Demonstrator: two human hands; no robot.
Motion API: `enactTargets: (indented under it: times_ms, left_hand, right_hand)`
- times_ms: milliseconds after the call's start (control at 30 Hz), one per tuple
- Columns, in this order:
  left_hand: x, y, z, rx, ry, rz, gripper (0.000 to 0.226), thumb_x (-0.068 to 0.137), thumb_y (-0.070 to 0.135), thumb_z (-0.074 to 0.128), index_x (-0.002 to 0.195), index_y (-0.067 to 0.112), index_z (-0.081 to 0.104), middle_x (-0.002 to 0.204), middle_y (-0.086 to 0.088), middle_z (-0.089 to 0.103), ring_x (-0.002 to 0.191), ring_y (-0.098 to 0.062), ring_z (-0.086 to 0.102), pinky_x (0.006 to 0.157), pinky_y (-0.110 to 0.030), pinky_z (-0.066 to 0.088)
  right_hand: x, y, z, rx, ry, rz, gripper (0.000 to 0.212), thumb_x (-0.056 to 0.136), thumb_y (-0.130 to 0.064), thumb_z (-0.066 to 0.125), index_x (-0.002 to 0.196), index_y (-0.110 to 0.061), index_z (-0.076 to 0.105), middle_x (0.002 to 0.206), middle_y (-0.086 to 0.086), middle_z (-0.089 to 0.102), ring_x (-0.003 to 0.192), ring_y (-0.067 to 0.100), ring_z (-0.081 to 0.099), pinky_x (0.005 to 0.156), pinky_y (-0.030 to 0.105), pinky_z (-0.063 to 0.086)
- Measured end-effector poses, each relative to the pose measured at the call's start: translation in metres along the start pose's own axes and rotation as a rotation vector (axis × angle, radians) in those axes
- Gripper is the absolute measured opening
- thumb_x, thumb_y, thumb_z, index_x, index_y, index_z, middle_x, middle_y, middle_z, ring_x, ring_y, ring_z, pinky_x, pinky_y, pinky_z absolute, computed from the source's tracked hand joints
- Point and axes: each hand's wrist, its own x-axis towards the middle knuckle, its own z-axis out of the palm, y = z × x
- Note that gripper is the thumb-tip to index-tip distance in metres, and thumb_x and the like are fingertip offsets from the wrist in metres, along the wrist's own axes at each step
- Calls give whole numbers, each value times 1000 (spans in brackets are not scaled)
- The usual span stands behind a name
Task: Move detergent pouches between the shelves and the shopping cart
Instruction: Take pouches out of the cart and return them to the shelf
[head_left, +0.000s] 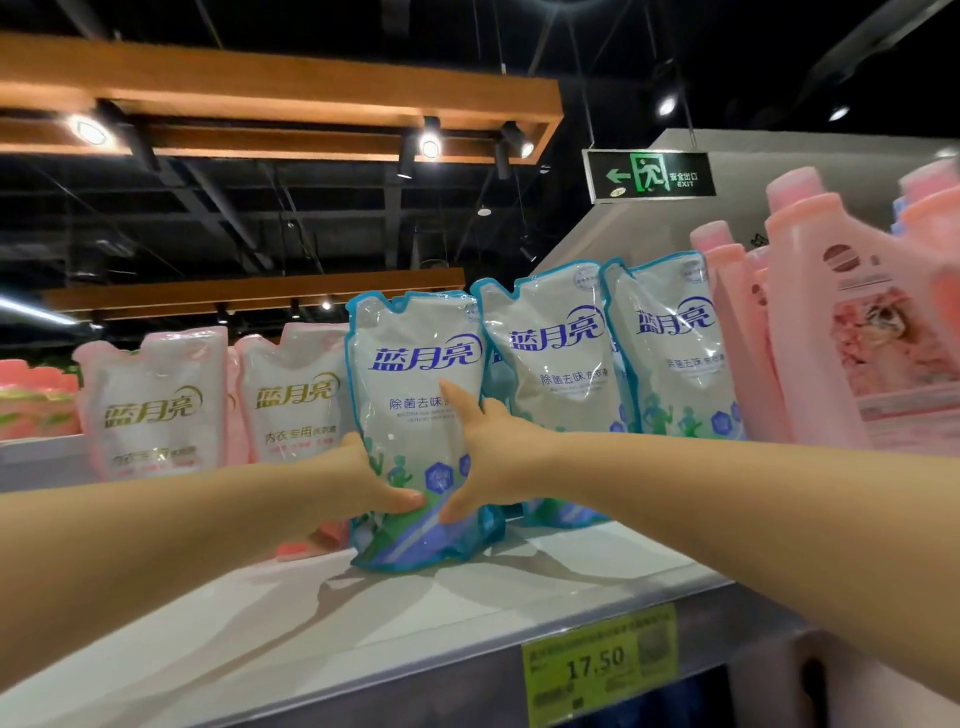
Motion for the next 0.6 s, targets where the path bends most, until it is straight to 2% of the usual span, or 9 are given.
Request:
enactTargets:
  times_ms: [33, 100, 133, 233, 333, 433, 500, 600]
  left_hand:
    - [2, 0, 1, -37, -12, -2, 80, 72, 34, 78, 134, 17, 30, 119, -8, 50, 92, -23, 55, 68, -37, 58]
    - [9, -5, 6, -167, -39, 0, 75, 73, 26, 78, 131, 17, 31, 112, -6, 49, 81, -19, 54, 44, -24, 53]
    - [14, -9, 10, -238, -50, 5, 74, 72, 22, 78, 130, 18, 32, 111, -5, 50, 81, -18, 54, 42, -22, 52]
    - [28, -18, 17, -446, -80, 25, 76, 70, 14, 79, 130, 25, 33, 115, -3, 54, 94, -22, 60, 62, -32, 58]
    - [32, -22, 18, -506, -125, 34, 75, 72, 12, 77, 128, 31, 32, 116, -1, 54, 96, -21, 59, 57, -28, 56]
    - [32, -24, 17, -525, -135, 49, 72, 74, 13, 76, 127, 33, 32, 108, 3, 54, 91, -18, 58, 55, -24, 55]
    - [32, -25, 18, -538, -134, 64, 71, 75, 14, 75, 127, 34, 31, 103, 6, 54, 87, -15, 59, 56, -24, 56]
    - [26, -26, 19, -540, -124, 81, 68, 77, 14, 73, 125, 35, 30, 101, 8, 53, 82, -12, 58, 55, -21, 57]
  right_hand:
    - [0, 0, 0, -14, -12, 13, 124, 74, -40, 76, 143, -34, -26, 150, 13, 19, 128, 32, 41, 103, 41, 40]
    - [-2, 3, 3, -59, -45, 18, 125, 76, -43, 74, 142, -29, -32, 144, 16, 31, 120, 32, 48, 95, 37, 43]
    - [-2, 5, 4, -91, -62, 13, 125, 77, -43, 72, 141, -27, -34, 139, 16, 40, 114, 31, 52, 89, 35, 44]
    - [-3, 10, 6, -200, -79, -17, 123, 81, -38, 70, 138, -22, -38, 119, 15, 59, 102, 31, 58, 79, 32, 43]
    - [-1, 11, 8, -213, -70, -14, 124, 80, -35, 71, 138, -23, -38, 113, 16, 60, 95, 30, 58, 80, 33, 46]
    - [0, 12, 10, -167, -45, -23, 125, 79, -34, 73, 139, -25, -36, 108, 14, 60, 84, 26, 53, 80, 34, 48]
    - [-1, 12, 11, -185, -26, -46, 123, 80, -34, 71, 140, -23, -36, 96, 11, 60, 80, 25, 53, 79, 34, 49]
    - [-4, 10, 12, -248, 6, -70, 118, 83, -36, 67, 141, -19, -34, 74, 1, 48, 77, 24, 53, 75, 35, 49]
